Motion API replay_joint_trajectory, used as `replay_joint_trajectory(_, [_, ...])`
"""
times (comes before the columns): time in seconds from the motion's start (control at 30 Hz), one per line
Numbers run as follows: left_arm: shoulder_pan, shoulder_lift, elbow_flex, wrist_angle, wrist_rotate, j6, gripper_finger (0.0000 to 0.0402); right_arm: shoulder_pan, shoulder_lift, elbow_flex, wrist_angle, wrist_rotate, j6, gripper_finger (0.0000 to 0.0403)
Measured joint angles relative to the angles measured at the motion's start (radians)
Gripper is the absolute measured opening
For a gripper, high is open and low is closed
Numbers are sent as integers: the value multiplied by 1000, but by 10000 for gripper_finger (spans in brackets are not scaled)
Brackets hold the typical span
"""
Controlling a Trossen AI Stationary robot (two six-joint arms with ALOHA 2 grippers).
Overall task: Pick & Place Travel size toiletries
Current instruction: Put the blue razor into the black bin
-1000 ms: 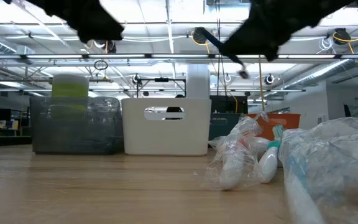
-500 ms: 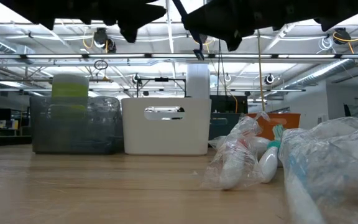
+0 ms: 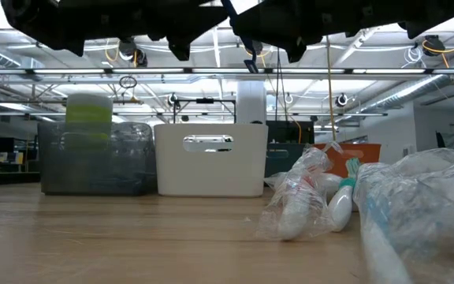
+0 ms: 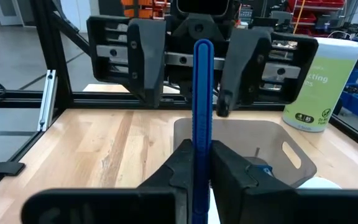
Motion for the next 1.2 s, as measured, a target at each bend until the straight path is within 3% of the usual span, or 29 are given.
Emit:
replay_joint_trajectory(0.6, [5, 1, 39, -13, -48, 37, 172, 0, 0, 0, 13, -1, -4, 26])
replay_joint_trajectory(1.2, [15, 1, 39, -18, -23, 31, 172, 0, -1, -1, 59, -52, -26, 26])
